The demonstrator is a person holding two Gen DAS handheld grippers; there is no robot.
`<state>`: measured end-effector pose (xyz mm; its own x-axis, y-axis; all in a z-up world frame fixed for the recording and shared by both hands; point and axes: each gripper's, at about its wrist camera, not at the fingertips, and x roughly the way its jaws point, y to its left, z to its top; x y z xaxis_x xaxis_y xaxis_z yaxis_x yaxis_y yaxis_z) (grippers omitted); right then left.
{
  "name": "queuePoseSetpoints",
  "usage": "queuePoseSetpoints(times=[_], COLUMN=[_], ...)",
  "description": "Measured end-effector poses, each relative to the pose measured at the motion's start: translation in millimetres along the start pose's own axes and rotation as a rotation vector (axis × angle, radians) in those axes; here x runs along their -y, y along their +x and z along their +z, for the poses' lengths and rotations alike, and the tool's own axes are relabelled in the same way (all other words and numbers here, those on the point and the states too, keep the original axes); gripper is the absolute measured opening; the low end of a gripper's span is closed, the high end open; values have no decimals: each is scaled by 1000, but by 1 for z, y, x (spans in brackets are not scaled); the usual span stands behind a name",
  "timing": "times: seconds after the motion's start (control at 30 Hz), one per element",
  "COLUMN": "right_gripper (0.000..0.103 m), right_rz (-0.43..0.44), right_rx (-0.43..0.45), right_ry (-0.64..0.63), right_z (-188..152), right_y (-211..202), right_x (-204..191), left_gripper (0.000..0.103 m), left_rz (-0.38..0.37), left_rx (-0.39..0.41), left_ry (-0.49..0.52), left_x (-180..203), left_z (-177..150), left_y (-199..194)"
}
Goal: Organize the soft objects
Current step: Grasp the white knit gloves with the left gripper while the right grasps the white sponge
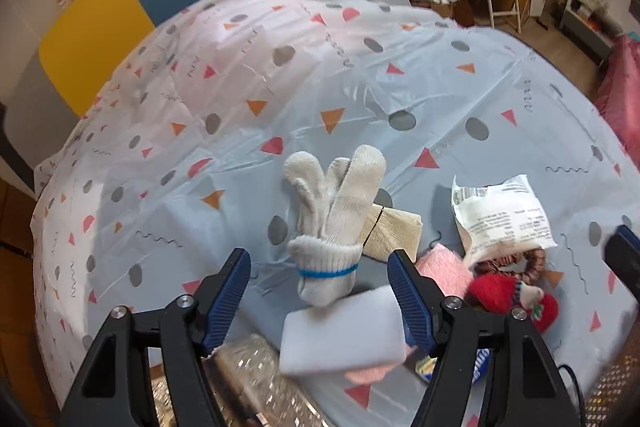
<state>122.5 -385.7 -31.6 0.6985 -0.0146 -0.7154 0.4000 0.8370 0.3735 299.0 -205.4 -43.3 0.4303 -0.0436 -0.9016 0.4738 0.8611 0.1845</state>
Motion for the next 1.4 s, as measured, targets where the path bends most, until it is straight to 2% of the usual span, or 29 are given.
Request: queuePoseSetpoints(times=[0.1,0.2,0.23,0.27,0.4,0.53,0.73,0.83,0.97,1.03,1.17,1.3,1.4], right_gripper=[62,62,62,62,62,62,62,62,62,62,66,72,73], right_rz=[10,15,18,20,13,23,96,161,240,276,254,281,243], right_rx=[6,-3,-10,-14,-13,-26,-86,-103,-128,-190,-313,-494,-588], right_ry=[-1,9,14,18,25,5,-95,-243,-555,-734,-1019,-1181,-1267], right_z=[0,0,0,1,1,-2,-11,-17,-23,-27,-37,-45,-57], right_y=[-2,-1,1,2,2,5,14,15,17,25,52,85,112], right_x=[-1,1,1,2,4,0,-21,-49,-100,-129,-174,-198,-213], left_gripper=[76,74,51,40,36,36,36,36,36,36,36,36,36], left_rz=[16,35,19,4,-50,-126,-152,-159,-180,-186,-197,-193,-183], left_rx=[-66,-112,-128,-139,-94,-35,56,118,187,210,237,260,276], left_ry=[-5,-22,-30,-44,-100,-174,-211,-228,-253,-270,-306,-329,-370], left_x=[5,6,6,4,-6,-26,-48,-64,-87,-100,-129,-160,-186], left_z=[6,7,6,4,-2,-6,-12,-18,-35,-47,-73,-97,-117], left_y=[27,48,54,57,44,14,-44,-77,-114,-128,-150,-170,-179])
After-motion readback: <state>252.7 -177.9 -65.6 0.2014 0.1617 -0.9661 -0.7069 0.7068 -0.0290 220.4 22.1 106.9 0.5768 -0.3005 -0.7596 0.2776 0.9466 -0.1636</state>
